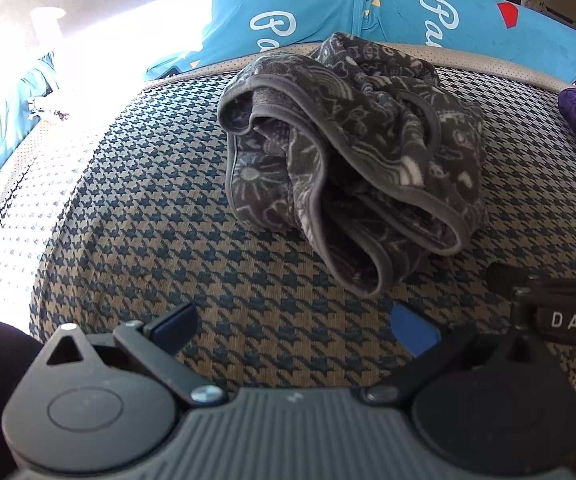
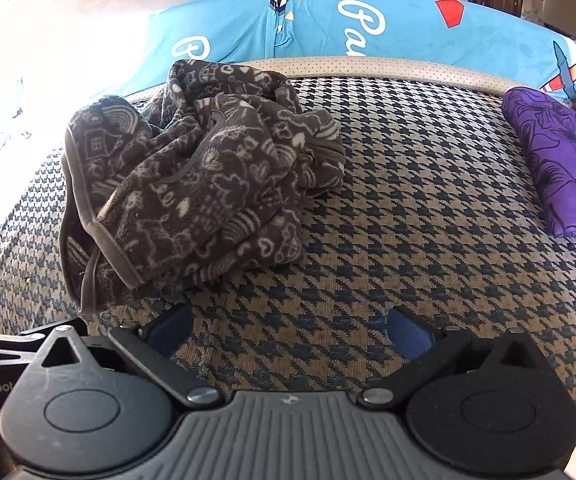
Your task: Fold clothes
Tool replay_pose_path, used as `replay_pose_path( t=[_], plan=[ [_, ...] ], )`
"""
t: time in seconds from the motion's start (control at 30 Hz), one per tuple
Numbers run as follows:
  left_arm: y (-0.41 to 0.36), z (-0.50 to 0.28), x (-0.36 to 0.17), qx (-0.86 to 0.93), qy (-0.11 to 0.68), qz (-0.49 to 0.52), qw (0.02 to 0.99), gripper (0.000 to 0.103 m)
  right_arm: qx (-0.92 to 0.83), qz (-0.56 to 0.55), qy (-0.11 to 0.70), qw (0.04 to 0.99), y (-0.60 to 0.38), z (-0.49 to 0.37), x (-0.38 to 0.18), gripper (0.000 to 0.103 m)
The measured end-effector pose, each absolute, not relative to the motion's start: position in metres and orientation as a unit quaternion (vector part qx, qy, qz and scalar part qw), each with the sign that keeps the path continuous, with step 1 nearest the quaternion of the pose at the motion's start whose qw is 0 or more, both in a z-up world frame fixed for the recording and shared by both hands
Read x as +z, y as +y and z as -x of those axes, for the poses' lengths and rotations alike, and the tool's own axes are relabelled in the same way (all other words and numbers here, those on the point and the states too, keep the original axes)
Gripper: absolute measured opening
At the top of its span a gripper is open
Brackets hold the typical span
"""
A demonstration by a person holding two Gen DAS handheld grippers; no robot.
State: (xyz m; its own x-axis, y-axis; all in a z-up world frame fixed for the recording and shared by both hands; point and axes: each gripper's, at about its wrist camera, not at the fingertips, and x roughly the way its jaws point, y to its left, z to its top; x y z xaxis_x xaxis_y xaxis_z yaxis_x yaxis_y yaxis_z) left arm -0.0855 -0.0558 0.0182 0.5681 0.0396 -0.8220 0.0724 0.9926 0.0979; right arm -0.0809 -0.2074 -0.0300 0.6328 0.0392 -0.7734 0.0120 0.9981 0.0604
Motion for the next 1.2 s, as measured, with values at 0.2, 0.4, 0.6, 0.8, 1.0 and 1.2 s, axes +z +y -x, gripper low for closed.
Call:
replay_pose_path(
  t=[0.2,0.4,0.6,0.8,1.0,1.2],
  plan=[
    [-0.057,0.089,0.016,-0.017,0.470,-0.060,0.880,0.103,0.001,-0.038,0.429,0.903,-0.213,0.086,-0.031,0.103],
    [-0.058,0.094,0.011,-0.019,0.476,-0.060,0.877,0.103,-0.007,-0.044,0.428,0.902,-0.217,0.092,-0.033,0.103],
    [-0.059,0.100,0.012,-0.021,0.474,-0.064,0.878,0.103,-0.007,-0.040,0.421,0.906,-0.216,0.096,-0.032,0.103],
    [-0.059,0.102,0.012,-0.023,0.475,-0.061,0.878,0.103,-0.006,-0.049,0.425,0.904,-0.216,0.096,-0.033,0.103],
    [-0.062,0.106,0.014,-0.018,0.479,-0.054,0.876,0.103,-0.017,-0.068,0.422,0.904,-0.220,0.096,-0.033,0.103],
    [-0.063,0.110,0.015,-0.014,0.480,-0.050,0.875,0.103,-0.017,-0.080,0.426,0.901,-0.221,0.096,-0.035,0.103]
  ],
)
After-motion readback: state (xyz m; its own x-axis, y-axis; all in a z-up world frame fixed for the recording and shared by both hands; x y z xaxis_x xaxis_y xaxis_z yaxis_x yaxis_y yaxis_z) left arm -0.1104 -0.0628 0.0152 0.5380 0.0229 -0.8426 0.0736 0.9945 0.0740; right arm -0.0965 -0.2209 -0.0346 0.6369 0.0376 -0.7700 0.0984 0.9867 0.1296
